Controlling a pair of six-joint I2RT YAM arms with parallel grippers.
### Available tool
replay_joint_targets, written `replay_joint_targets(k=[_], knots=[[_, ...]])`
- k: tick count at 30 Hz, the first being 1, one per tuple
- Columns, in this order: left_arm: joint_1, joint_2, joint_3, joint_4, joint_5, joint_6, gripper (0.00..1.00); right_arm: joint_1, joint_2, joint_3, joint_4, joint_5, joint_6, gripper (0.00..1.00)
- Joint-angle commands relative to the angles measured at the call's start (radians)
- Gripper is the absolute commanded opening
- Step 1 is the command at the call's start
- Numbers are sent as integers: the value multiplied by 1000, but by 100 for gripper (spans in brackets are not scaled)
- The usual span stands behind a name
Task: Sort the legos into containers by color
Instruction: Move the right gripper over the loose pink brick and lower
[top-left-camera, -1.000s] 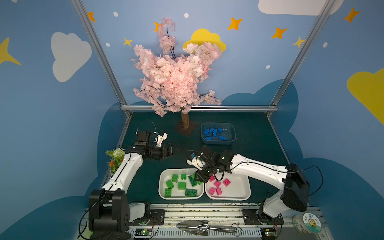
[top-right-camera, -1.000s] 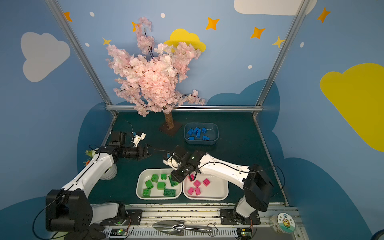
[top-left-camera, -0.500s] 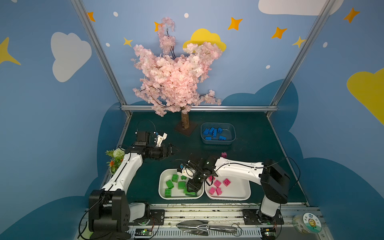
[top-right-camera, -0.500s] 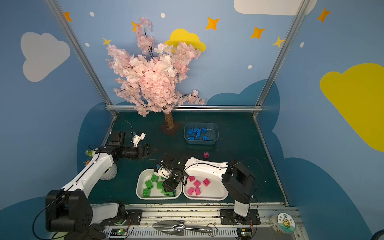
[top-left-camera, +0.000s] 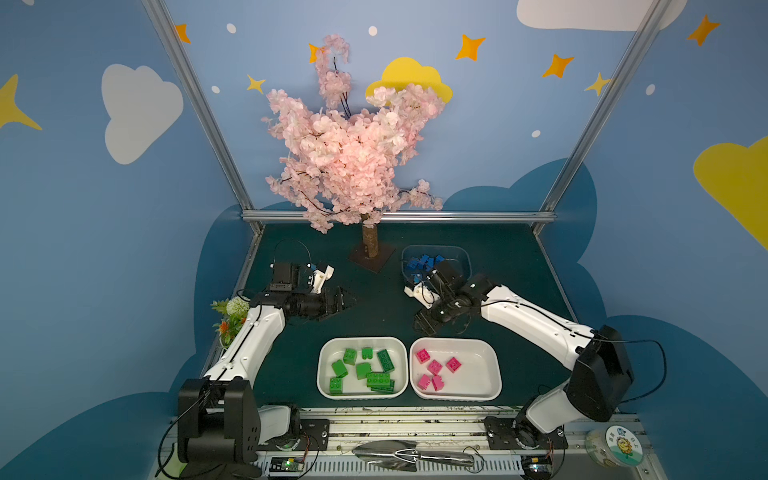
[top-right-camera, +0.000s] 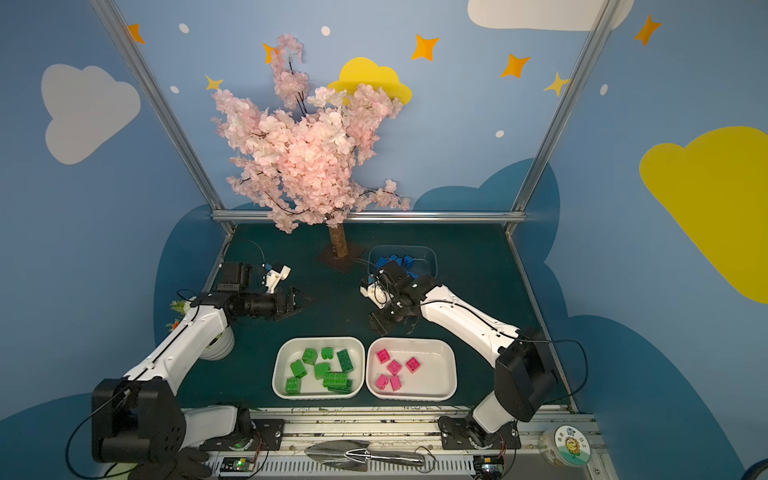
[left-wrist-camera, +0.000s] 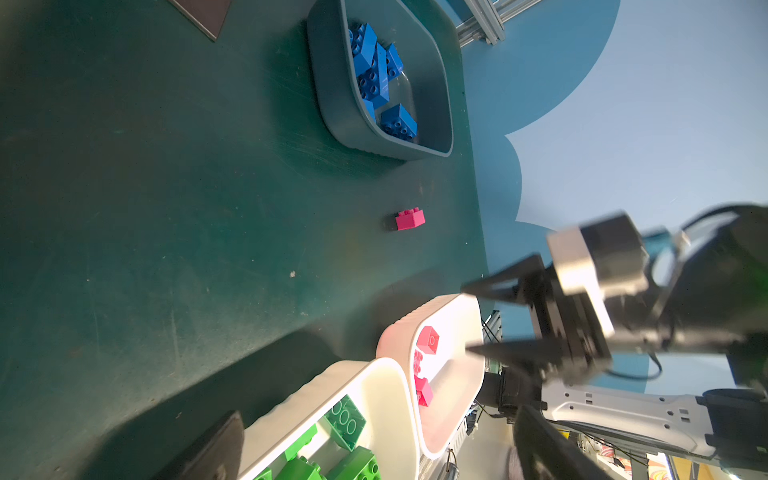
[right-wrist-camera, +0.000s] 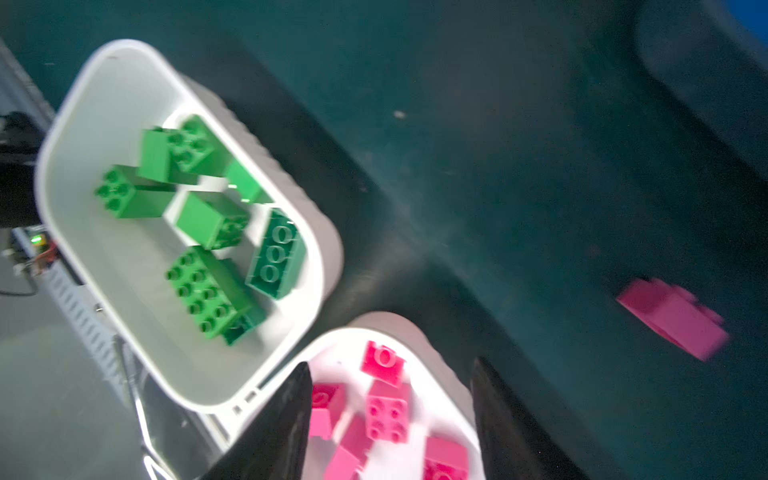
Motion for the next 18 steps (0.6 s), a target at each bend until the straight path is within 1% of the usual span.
replay_joint_targets(k=[1, 4, 7, 9, 11, 18], knots=[[5, 9, 28, -8, 18, 10, 99, -87, 20, -8, -68, 62, 15, 64], [4, 6, 32, -13, 18, 12, 99, -144, 32, -31, -12, 90, -23, 67], [6, 7, 34, -18, 18, 12, 99, -188, 83, -17, -4, 133, -58, 69], [4, 7, 37, -21, 17, 15, 99, -222, 127, 2, -8, 135, -41, 69], [5, 9, 40, -21, 16, 15, 99, -245, 156, 8, 8, 105, -27, 70], [5, 19, 42, -18, 18, 13, 99, -260, 256, 40, 52, 100, 47, 70]])
